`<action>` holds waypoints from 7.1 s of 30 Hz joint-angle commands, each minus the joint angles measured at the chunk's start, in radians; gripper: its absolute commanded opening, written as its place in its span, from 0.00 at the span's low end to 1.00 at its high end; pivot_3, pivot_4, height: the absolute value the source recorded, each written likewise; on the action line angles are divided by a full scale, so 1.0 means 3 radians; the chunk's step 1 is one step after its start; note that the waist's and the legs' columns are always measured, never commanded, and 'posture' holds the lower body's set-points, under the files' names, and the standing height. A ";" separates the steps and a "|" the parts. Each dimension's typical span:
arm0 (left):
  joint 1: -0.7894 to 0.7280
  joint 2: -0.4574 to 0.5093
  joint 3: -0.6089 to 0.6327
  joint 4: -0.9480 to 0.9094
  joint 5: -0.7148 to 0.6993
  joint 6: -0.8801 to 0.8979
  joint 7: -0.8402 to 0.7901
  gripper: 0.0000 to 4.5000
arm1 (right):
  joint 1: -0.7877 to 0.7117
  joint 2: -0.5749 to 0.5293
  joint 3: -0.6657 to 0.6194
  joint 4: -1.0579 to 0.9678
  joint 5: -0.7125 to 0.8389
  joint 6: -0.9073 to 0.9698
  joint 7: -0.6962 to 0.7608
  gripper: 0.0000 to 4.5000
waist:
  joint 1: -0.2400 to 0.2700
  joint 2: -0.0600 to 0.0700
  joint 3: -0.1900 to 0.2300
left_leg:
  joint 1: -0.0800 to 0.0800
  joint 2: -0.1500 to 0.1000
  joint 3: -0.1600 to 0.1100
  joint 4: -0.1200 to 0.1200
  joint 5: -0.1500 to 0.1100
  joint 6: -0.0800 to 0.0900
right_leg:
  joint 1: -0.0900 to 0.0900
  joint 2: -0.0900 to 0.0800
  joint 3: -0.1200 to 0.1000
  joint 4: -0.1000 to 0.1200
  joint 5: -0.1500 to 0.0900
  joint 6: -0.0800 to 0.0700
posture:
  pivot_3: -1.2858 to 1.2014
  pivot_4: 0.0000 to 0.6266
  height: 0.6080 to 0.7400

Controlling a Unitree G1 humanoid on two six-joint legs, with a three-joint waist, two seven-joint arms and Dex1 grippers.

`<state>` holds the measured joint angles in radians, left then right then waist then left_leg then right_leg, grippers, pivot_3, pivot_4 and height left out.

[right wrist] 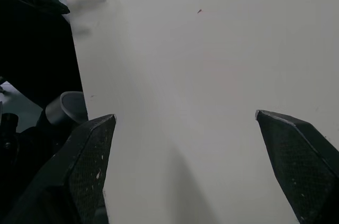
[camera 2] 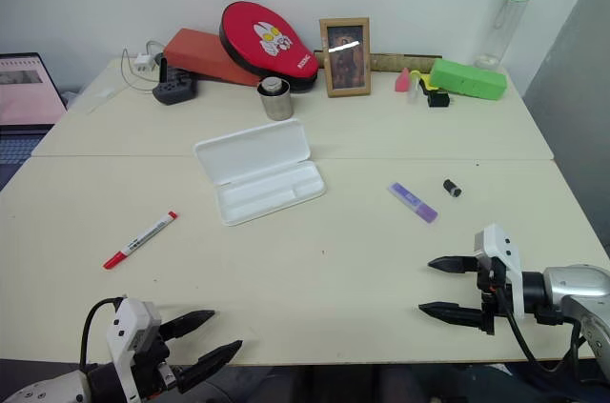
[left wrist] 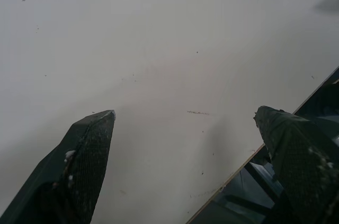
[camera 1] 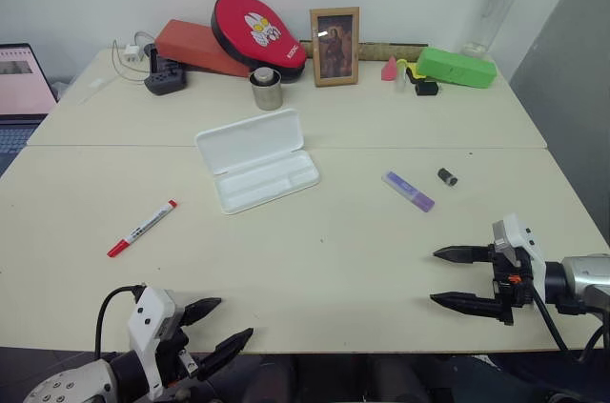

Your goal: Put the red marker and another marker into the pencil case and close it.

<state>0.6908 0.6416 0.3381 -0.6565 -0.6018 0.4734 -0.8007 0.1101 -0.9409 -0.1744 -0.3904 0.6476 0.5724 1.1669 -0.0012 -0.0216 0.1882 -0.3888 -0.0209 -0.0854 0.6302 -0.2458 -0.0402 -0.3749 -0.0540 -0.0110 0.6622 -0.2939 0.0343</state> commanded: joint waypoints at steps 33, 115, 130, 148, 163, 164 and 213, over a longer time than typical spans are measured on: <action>-0.3353 0.0618 -0.0967 0.1872 0.0454 0.0127 -0.0541 1.00 | -0.1080 0.0260 -0.0193 -0.0407 0.0307 0.0052 -0.0703 0.99 | -0.0004 -0.0005 -0.0006 | 0.0011 -0.0001 0.0011 0.0000 0.0000 0.0001 | 0.0001 0.0008 -0.0001 0.0009 0.0014 -0.0011 | 0.52 0.24 1.00; -0.3611 0.0363 -0.1806 0.2203 0.1286 -0.0701 -0.1945 0.36 | -0.0621 0.0064 -0.0553 -0.0801 0.0571 0.0075 -0.0735 1.00 | -0.0023 -0.0005 -0.0005 | 0.0006 -0.0003 0.0005 0.0046 -0.0007 0.0015 | -0.0006 0.0005 0.0006 0.0053 0.0011 -0.0008 | 0.52 0.24 1.00; -0.3008 0.0874 0.0021 0.1017 -0.0157 0.1027 -0.1182 0.99 | -0.0874 0.0147 -0.0405 -0.0794 0.0739 0.0094 -0.0693 1.00 | -0.0077 -0.0004 -0.0003 | 0.0007 -0.0002 -0.0001 0.0045 -0.0008 0.0015 | -0.0007 0.0005 0.0007 0.0053 0.0010 -0.0007 | 0.52 0.24 1.00; -0.2937 0.1240 0.0020 0.3654 0.0974 -0.0533 -0.1158 0.99 | -0.1194 0.0264 -0.0041 -0.0684 0.0687 0.0070 -0.0664 1.00 | -0.0063 -0.0002 -0.0002 | 0.0000 0.0001 -0.0001 0.0041 -0.0008 0.0015 | -0.0017 -0.0004 0.0008 0.0052 0.0009 -0.0011 | 0.52 0.24 1.00; -0.3544 0.1161 -0.0742 0.4949 0.1583 -0.1019 -0.1228 0.80 | -0.1077 0.0236 -0.0200 -0.0839 0.0739 0.0111 -0.0784 1.00 | -0.0085 0.0030 -0.0024 | -0.0011 -0.0002 0.0002 0.0044 -0.0008 0.0015 | -0.0032 -0.0001 0.0007 0.0066 0.0010 -0.0011 | 0.52 0.24 1.00; -0.3544 0.1160 -0.0739 0.4955 0.1580 -0.1032 -0.1237 0.75 | -0.1076 0.0237 -0.0207 -0.0844 0.0747 0.0117 -0.0787 1.00 | -0.0085 0.0033 -0.0025 | -0.0010 -0.0002 0.0003 0.0044 -0.0008 0.0015 | -0.0031 0.0001 0.0007 0.0066 0.0010 -0.0011 | 0.52 0.24 1.00; -0.4665 0.0257 -0.2240 0.2808 0.1596 -0.0703 -0.1874 0.09 | -0.0609 0.0275 -0.0346 -0.0962 0.0437 0.0065 -0.1006 1.00 | -0.0100 0.0007 -0.0012 | -0.0026 -0.0005 0.0015 0.0053 -0.0007 0.0016 | -0.0036 0.0010 0.0005 0.0064 0.0011 -0.0011 | 0.52 0.24 1.00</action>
<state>-0.6591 0.7371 -0.3189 0.1422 -0.1723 0.3209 -1.3682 -0.0761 -0.8589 -0.2492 -0.6239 0.7670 0.6039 0.8855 -0.0311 -0.0194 0.1846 -0.3969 -0.0222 -0.0809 0.6463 -0.2479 -0.0354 -0.3862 -0.0508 -0.0095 0.6815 -0.2907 0.0310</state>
